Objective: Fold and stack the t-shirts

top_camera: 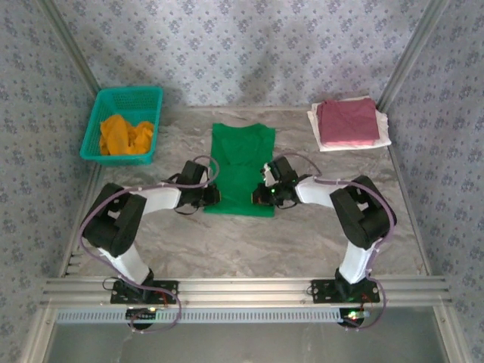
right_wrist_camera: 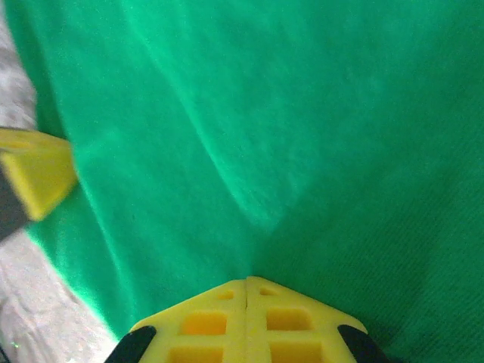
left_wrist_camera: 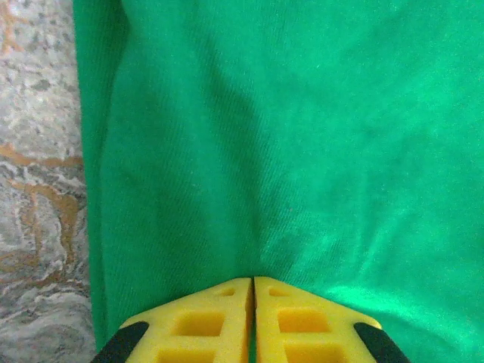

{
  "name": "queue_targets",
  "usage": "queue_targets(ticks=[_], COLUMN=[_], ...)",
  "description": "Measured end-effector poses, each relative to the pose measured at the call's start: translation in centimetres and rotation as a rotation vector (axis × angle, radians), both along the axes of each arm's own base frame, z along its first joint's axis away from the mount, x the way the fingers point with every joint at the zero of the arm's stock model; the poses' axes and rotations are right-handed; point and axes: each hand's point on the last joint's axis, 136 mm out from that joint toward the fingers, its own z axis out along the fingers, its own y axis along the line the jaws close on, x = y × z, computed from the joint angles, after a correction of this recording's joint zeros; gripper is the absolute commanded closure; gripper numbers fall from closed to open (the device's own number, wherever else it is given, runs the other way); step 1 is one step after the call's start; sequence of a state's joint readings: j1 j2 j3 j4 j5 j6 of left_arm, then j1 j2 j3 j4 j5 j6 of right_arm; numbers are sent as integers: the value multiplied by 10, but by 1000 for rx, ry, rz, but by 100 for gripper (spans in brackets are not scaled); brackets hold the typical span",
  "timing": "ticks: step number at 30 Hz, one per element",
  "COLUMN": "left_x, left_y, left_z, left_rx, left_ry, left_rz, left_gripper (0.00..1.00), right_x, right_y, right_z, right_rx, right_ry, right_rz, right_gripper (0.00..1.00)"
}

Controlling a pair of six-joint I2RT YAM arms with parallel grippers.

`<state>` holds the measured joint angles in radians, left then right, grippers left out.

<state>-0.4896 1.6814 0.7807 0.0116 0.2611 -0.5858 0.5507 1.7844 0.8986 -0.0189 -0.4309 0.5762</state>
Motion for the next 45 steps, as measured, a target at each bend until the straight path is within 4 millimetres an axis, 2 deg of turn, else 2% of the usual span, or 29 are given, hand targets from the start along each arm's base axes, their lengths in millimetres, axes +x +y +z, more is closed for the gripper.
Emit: queue_targets(ticks=[7, 10, 13, 16, 20, 23, 24, 25, 27, 29, 30, 32, 37, 41, 45], left_x=[-8, -25, -54, -76, -79, -68, -62, -57, -51, -48, -49, -56, -89, -106, -111], left_y=[-14, -21, -22, -13, 1, 3, 1, 0, 2, 9, 15, 27, 38, 38, 29], left_z=[0, 1, 1, 3, 14, 39, 53, 67, 96, 116, 119, 111, 61, 38, 25], left_rx=[-33, -23, 2, 28, 72, 79, 64, 38, -25, -100, -129, -149, -128, -129, -129], left_ry=[-19, -6, 30, 67, 61, 25, -4, -35, -99, -143, -151, -136, 23, 117, 172], left_rz=[6, 0, -13, -5, 33, 47, 54, 63, 87, 121, 142, 176, 185, 187, 166], left_gripper=[95, 95, 94, 89, 72, 64, 54, 50, 49, 43, 43, 43, 43, 44, 46], right_x=[-7, -18, -36, -51, -58, -52, -47, -42, -34, -31, -30, -32, -39, -46, -49], right_y=[-3, -11, -23, -31, -34, -29, -25, -23, -19, -18, -17, -19, -25, -31, -34], right_z=[-2, -3, -3, -2, 2, 16, 25, 35, 55, 66, 68, 65, 41, 16, -3], right_rx=[54, 65, 68, 57, 38, 33, 40, 48, 70, 81, 83, 74, 27, -18, -52], right_ry=[-36, -27, -6, 23, 50, 49, 34, 12, -35, -71, -79, -72, -27, 31, 74], right_rz=[-23, -43, -61, -69, -67, -59, -57, -57, -59, -49, -45, -41, -41, -44, -49], right_gripper=[100, 100, 100, 100, 100, 100, 100, 100, 100, 100, 100, 100, 100, 100, 100])
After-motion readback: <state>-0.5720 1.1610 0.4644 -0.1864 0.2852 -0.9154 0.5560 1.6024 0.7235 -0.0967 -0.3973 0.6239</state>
